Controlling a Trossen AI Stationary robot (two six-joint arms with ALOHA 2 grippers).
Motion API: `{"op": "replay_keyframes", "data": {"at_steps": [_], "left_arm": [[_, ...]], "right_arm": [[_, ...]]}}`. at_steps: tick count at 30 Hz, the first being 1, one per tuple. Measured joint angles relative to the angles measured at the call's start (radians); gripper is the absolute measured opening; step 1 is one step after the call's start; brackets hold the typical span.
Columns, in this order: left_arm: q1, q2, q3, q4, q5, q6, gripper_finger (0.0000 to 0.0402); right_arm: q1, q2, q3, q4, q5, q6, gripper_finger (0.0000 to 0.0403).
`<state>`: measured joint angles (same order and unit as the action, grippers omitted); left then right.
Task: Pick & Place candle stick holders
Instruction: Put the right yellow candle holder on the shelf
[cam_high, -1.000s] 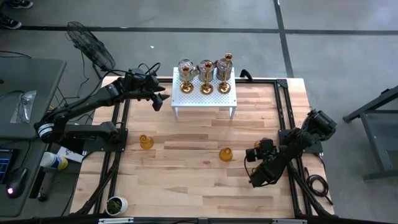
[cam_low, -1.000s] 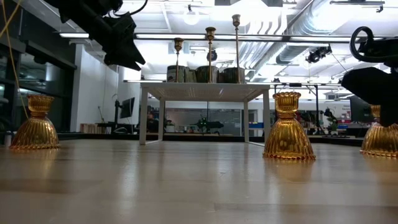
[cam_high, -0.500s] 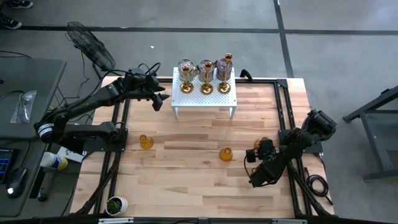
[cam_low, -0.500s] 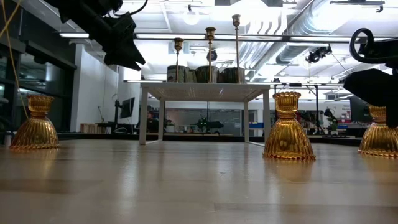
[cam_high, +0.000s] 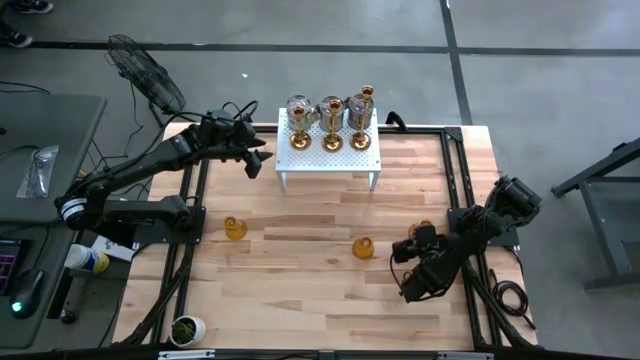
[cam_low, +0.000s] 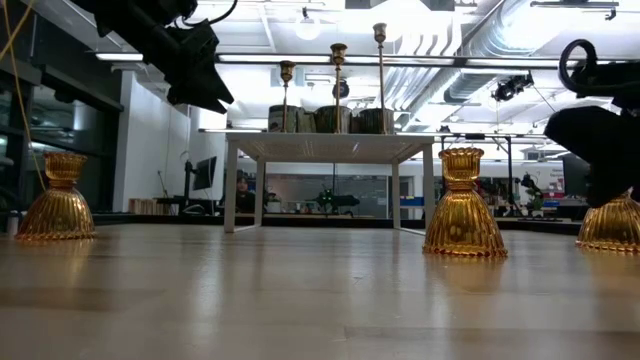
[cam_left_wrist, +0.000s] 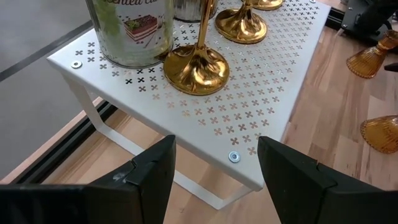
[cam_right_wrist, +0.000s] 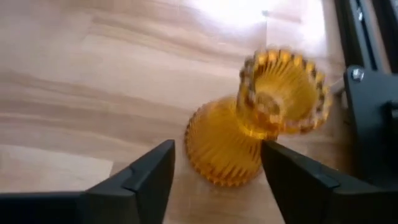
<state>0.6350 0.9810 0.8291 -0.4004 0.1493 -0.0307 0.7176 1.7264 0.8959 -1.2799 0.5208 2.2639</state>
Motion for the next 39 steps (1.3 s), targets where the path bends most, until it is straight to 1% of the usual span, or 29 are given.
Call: {"op": "replay_keyframes", "data": {"at_steps": [3, 6, 13, 16, 19, 27, 30, 34, 39], "left_arm": [[0.000, 0.000, 0.000, 0.000, 0.000, 0.000, 0.0223], [0.000, 0.000, 0.000, 0.000, 0.000, 0.000, 0.0223], [0.000, 0.000, 0.000, -0.012, 0.000, 0.032, 0.0223], [0.000, 0.000, 0.000, -0.014, 0.000, 0.034, 0.0223], [0.000, 0.000, 0.000, -0.014, 0.000, 0.034, 0.0223], [0.000, 0.000, 0.000, -0.014, 0.000, 0.034, 0.0223], [0.000, 0.000, 0.000, -0.014, 0.000, 0.034, 0.0223], [0.000, 0.000, 0.000, -0.014, 0.000, 0.034, 0.0223], [0.000, 0.000, 0.000, -0.014, 0.000, 0.034, 0.0223]], "right_arm": [[-0.011, 0.000, -0.014, -0.009, -0.004, 0.000, 0.0258], [-0.022, 0.000, -0.035, -0.013, -0.004, 0.008, 0.0268], [-0.059, 0.000, -0.045, -0.025, 0.005, 0.011, 0.0264], [-0.066, 0.000, -0.045, -0.025, 0.005, 0.012, 0.0252], [-0.066, 0.000, -0.045, -0.026, 0.014, 0.013, 0.0231], [-0.065, -0.001, -0.044, -0.031, 0.038, 0.014, 0.0155], [-0.065, -0.002, -0.043, -0.038, 0.046, 0.014, 0.0132], [-0.066, -0.002, -0.043, -0.045, 0.045, 0.014, 0.0119], [-0.066, -0.002, -0.043, -0.047, 0.038, 0.016, 0.0123]]}}
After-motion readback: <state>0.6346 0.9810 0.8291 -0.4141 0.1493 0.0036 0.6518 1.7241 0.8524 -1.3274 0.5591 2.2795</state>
